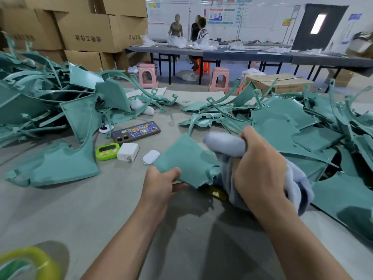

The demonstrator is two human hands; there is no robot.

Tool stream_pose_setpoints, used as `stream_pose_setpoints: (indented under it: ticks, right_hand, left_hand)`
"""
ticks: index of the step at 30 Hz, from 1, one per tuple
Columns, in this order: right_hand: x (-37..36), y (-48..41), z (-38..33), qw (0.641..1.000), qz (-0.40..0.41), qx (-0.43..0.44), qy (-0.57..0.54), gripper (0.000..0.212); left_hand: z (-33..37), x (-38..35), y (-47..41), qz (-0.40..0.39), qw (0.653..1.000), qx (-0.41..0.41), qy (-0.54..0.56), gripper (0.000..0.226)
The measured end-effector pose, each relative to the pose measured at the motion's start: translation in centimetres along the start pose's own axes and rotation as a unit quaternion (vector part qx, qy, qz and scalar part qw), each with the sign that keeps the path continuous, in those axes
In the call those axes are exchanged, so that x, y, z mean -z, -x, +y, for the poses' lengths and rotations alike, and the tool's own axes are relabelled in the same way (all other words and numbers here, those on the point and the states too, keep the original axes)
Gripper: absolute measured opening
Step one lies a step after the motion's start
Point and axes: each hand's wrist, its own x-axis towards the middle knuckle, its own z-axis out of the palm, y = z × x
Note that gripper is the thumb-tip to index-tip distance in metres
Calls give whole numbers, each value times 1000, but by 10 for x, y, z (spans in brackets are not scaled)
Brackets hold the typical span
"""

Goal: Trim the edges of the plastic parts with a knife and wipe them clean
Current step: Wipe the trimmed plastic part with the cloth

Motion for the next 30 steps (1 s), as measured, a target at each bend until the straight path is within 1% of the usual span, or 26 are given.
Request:
stream_pose_setpoints:
  ticks: [1,2,3,4,5,6,7,9,10,11,12,13,14,15,17,18,20,21,22,23,24,25,26,27,29,30]
  right_hand:
    - [-3,-4,-9,999,35,9,0,16]
    - [-10,-7,-18,999,33,8,-9,16]
    - [-18,-10,-27,1000,0,8,-21,12]
    - [-27,-11,-35,998,-59,11,-15,7]
    - [-37,-10,-42,991,-130,17,5,7]
    - [-45,-7,-46,982,-184,25,25,9]
    - [-50,-3,-49,977,-207,44,30,12]
    - [-54,5,-51,970,-217,112,-1,16]
    - [-54,6,-50,957,-245,149,-35,16]
    - [-52,6,-47,939,-289,171,-70,14]
    - [-51,5,-45,926,-316,185,-97,11]
    - [-52,1,-41,925,-315,186,-106,10]
    - [-53,-3,-38,936,-294,174,-90,11]
    - [-56,-8,-35,953,-254,155,-54,12]
    - [-64,-18,-28,982,-169,79,34,16]
    - [-66,-23,-27,987,-145,35,56,14]
    - [-72,-34,-27,988,-135,-30,68,16]
    - [-74,-35,-28,986,-152,-36,65,18]
    - [-74,-32,-33,981,-188,-8,48,18]
    - [-73,-25,-39,973,-223,51,9,18]
    - [-70,-14,-46,960,-247,130,-32,16]
    - [-66,-3,-47,946,-250,197,-58,14]
    - [-64,2,-43,940,-246,228,-64,13]
    - [-64,-1,-38,946,-234,221,-45,15]
    - [-63,-15,-25,971,-182,138,66,23]
    - [-63,-22,-19,976,-164,95,109,24]
  left_hand:
    - [1,0,1,-22,1000,6,1,34]
    - [1,-1,2,-50,999,14,2,35]
    - [1,-2,3,-84,996,22,3,36]
    - [1,-3,4,-119,993,26,4,37]
    - [0,-4,6,-145,989,28,7,38]
    - [0,-4,7,-157,987,29,14,39]
    - [1,-3,7,-159,986,33,25,42]
    - [3,3,5,-149,985,44,68,51]
    - [4,6,3,-144,985,48,85,54]
    - [5,8,2,-142,985,51,87,54]
    - [5,7,2,-140,985,53,80,55]
    - [4,6,1,-136,986,54,73,56]
    - [3,4,1,-132,987,56,69,59]
    - [3,2,2,-132,987,59,68,60]
    - [4,1,4,-139,985,73,72,58]
    - [5,2,6,-144,984,77,76,57]
    - [6,6,7,-150,982,79,82,54]
    - [6,6,7,-150,982,76,85,54]
    - [6,7,7,-144,983,70,87,54]
    - [7,7,6,-135,985,63,84,55]
    - [8,7,5,-124,988,56,77,54]
    - [8,6,5,-114,990,52,71,53]
    - [8,5,5,-107,991,51,67,53]
    - [8,3,5,-103,991,50,68,54]
    - [8,2,5,-95,992,42,77,56]
    - [9,2,5,-85,992,35,83,56]
